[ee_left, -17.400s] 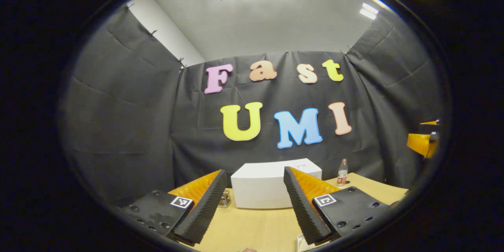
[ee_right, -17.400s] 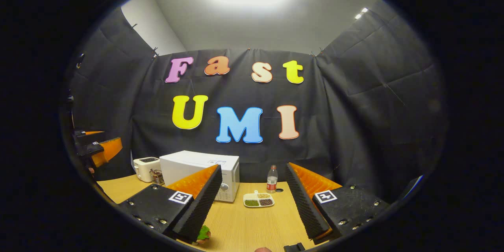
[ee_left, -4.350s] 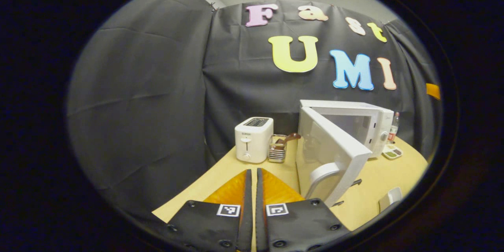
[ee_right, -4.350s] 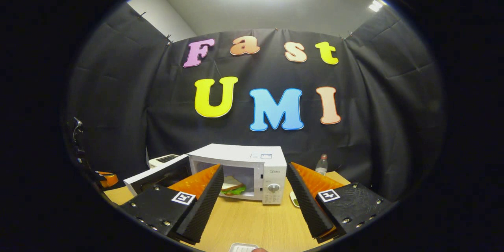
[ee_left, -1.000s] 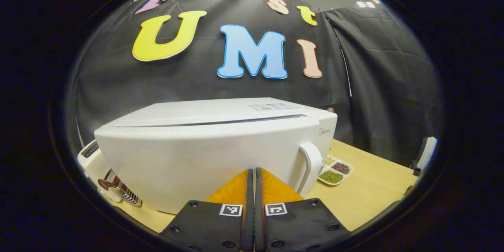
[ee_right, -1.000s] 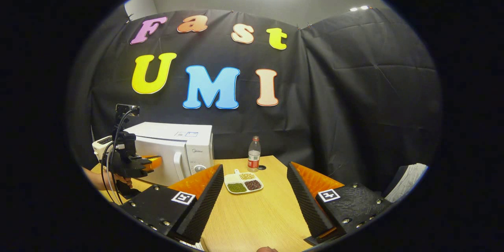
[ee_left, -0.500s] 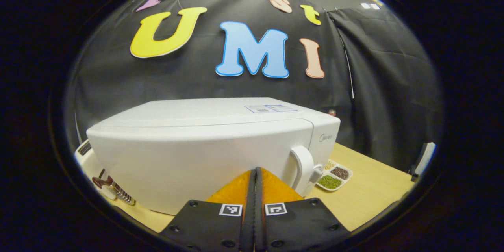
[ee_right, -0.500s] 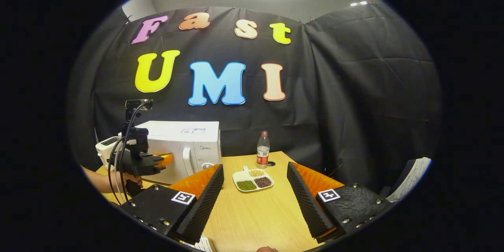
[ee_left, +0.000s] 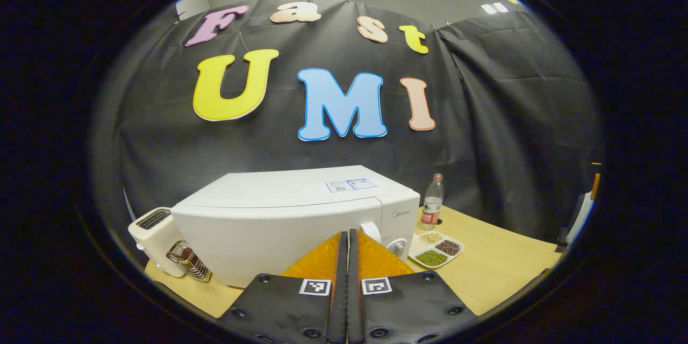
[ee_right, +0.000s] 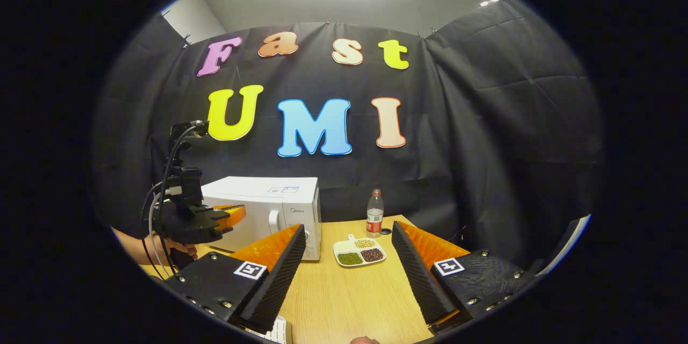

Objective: Open the microwave oven with the left hand, put the food in, and close the microwave oven.

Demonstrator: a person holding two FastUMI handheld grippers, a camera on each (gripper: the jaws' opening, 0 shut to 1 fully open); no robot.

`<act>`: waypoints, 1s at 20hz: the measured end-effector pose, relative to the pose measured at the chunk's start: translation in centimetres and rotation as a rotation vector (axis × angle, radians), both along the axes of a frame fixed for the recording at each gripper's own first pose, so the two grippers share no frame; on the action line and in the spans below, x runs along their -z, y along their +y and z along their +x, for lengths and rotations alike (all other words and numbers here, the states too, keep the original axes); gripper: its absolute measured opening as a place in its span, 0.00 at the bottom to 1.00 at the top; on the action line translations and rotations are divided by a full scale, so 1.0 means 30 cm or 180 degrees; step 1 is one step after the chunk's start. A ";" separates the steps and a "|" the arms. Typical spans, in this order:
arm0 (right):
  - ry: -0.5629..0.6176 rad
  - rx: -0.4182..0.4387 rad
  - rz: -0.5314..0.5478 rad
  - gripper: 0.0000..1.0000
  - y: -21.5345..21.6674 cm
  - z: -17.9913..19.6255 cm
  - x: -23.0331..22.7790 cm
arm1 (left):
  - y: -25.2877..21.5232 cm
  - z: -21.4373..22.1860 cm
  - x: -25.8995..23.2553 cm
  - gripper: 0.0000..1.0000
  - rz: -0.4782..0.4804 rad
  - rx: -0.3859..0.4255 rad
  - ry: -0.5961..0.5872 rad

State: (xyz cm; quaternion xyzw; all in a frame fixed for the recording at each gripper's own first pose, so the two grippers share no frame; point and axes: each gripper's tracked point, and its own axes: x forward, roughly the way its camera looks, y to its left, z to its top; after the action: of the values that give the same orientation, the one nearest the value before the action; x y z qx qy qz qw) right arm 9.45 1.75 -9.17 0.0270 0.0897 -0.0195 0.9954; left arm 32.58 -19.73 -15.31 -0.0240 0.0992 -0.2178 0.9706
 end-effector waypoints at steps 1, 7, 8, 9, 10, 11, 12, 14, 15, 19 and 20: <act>-0.0045 -0.0044 0.0015 0.97 -0.005 -0.009 -0.018 | 0.016 -0.036 -0.042 0.07 -0.0019 -0.0055 -0.0044; -0.0187 -0.0315 0.0062 0.97 -0.021 -0.092 -0.084 | 0.134 -0.271 -0.186 0.06 0.0025 -0.0398 -0.0260; -0.0202 -0.0356 0.0064 0.97 -0.024 -0.111 -0.090 | 0.147 -0.311 -0.198 0.07 0.0023 -0.0448 -0.0260; -0.0217 -0.0396 0.0075 0.97 -0.029 -0.129 -0.097 | 0.158 -0.351 -0.207 0.07 0.0028 -0.0496 -0.0271; -0.0228 -0.0447 0.0100 0.97 -0.024 -0.146 -0.101 | 0.171 -0.387 -0.225 0.07 0.0055 -0.0541 -0.0295; -0.0233 -0.0498 0.0128 0.97 -0.020 -0.159 -0.100 | 0.189 -0.417 -0.236 0.07 0.0088 -0.0591 -0.0313; -0.0239 -0.0532 0.0138 0.97 -0.017 -0.170 -0.098 | 0.204 -0.456 -0.253 0.07 0.0095 -0.0639 -0.0332; -0.0231 -0.0533 0.0155 0.97 -0.021 -0.190 -0.099 | 0.234 -0.532 -0.296 0.07 0.0068 -0.0695 -0.0388; -0.0267 -0.0538 0.0190 0.97 -0.012 -0.199 -0.115 | 0.260 -0.569 -0.314 0.07 0.0071 -0.0743 -0.0428; -0.0283 -0.0577 0.0235 0.97 0.036 -0.217 -0.128 | 0.371 -0.706 -0.344 0.10 0.0111 -0.0897 -0.0475; -0.0276 -0.0583 0.0248 0.97 0.048 -0.221 -0.130 | 0.396 -0.731 -0.342 0.07 0.0109 -0.0921 -0.0434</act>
State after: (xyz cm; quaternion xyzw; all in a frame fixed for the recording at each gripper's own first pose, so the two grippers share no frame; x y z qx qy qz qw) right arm 2.80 3.20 -5.27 0.0582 0.0494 0.0762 0.9942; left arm 10.64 -7.86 -5.06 -0.0067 0.0323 -0.0751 0.9966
